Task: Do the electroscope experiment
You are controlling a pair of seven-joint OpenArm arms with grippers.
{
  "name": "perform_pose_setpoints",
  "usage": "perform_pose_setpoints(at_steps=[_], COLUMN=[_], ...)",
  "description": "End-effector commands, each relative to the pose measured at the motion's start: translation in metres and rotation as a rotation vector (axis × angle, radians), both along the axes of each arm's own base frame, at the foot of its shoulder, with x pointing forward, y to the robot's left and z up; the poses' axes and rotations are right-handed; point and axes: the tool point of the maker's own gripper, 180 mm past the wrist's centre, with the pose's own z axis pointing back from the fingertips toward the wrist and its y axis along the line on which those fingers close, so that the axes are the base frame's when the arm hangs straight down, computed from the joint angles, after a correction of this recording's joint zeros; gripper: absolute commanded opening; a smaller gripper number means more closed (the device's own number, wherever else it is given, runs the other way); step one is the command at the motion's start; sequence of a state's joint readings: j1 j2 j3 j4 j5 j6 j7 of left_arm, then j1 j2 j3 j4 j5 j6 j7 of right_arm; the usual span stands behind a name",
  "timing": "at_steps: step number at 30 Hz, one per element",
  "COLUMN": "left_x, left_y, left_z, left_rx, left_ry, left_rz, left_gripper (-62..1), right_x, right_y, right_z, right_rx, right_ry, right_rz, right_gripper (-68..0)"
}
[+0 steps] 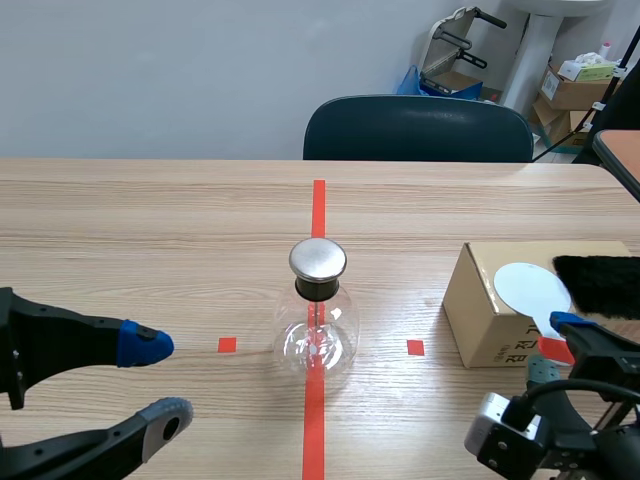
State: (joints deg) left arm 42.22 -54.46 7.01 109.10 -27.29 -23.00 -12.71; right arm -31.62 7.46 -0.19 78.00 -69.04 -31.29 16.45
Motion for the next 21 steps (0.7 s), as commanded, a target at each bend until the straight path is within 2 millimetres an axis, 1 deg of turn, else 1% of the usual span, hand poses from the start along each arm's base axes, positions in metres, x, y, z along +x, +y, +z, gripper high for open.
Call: perform_pose_setpoints(at_steps=[1, 5, 6, 21], left_x=[-0.0012, -0.0012, -0.0012, -0.001], left_y=[-0.0032, -0.0032, -0.0032, -0.0031], left_z=[0.006, 0.006, 0.006, 0.0061], left_rx=[-0.035, -0.035, -0.035, -0.035], left_ry=[-0.003, -0.003, -0.003, -0.003], left_rz=[0.001, 0.001, 0.001, 0.001], left_gripper=[-29.2, -29.2, -29.2, -29.2], right_x=[0.0061, 0.0061, 0.0061, 0.0061], right_y=[-0.0028, -0.0029, -0.0029, -0.0029], right_z=[0.011, 0.011, 0.011, 0.0109], right_rx=[-0.013, -0.013, -0.013, -0.016], right_ry=[-0.04, -0.04, -0.04, -0.04], right_rz=[0.006, 0.005, 0.005, 0.007], right_gripper=[-44.4, -65.0, -66.9, -66.7])
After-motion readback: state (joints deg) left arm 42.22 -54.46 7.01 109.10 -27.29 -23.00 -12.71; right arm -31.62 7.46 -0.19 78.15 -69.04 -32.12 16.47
